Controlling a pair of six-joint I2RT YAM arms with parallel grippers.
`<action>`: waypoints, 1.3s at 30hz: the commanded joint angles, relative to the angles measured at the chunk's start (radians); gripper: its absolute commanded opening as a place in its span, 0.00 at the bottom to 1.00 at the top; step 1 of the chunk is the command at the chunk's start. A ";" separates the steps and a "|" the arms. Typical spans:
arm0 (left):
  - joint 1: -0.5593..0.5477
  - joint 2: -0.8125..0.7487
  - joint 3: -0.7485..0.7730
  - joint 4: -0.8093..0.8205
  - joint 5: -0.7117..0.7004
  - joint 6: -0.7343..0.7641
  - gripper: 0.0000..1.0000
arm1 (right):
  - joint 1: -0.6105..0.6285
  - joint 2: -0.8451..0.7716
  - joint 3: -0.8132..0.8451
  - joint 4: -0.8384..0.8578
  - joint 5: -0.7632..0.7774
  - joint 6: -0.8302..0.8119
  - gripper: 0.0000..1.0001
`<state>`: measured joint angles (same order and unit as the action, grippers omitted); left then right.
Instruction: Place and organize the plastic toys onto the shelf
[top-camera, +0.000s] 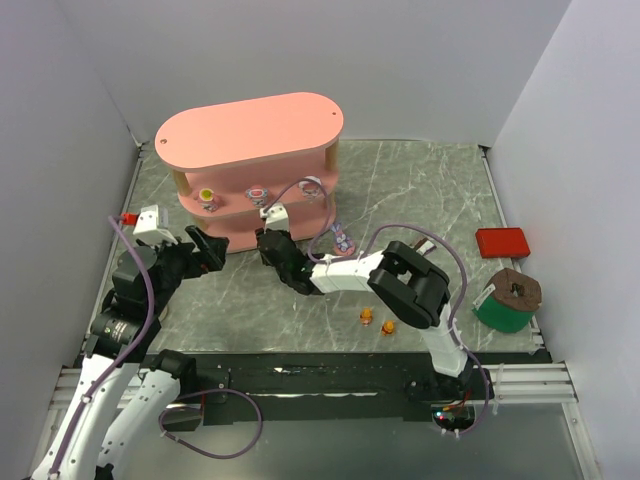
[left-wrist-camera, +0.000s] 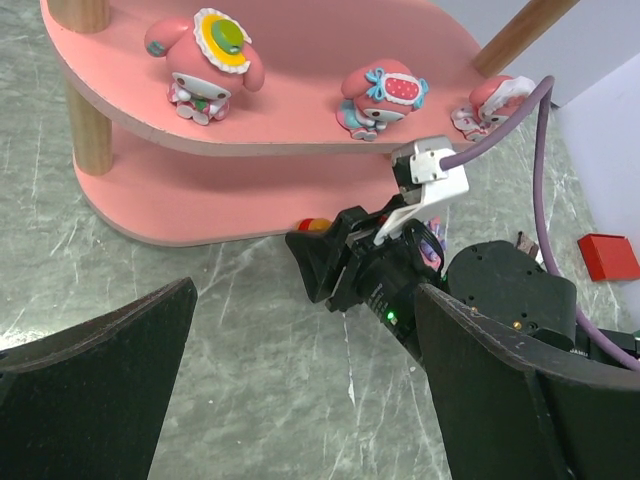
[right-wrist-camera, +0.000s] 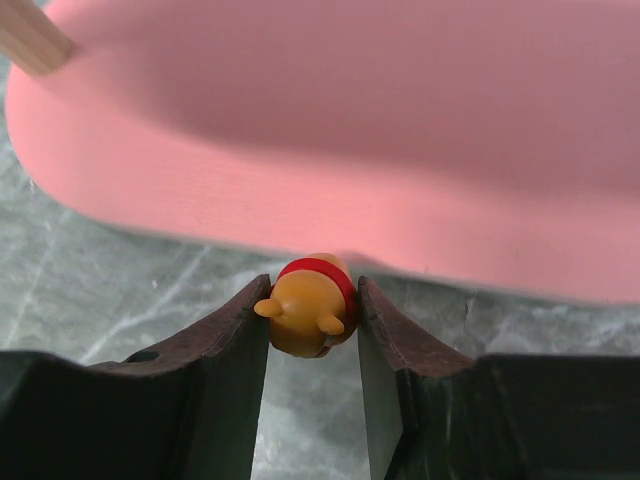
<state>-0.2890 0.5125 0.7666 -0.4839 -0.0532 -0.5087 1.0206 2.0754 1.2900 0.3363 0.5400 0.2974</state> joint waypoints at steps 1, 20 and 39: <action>0.008 0.008 0.002 0.016 0.003 0.015 0.96 | -0.017 0.032 0.049 0.069 0.017 -0.024 0.04; 0.024 0.017 0.000 0.022 0.013 0.019 0.96 | -0.034 0.098 0.091 0.095 0.025 -0.057 0.07; 0.030 0.020 0.002 0.021 0.018 0.021 0.96 | -0.014 0.000 0.009 0.191 0.106 -0.138 0.07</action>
<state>-0.2668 0.5278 0.7666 -0.4831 -0.0494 -0.5079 0.9962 2.1479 1.3106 0.4484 0.5831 0.2024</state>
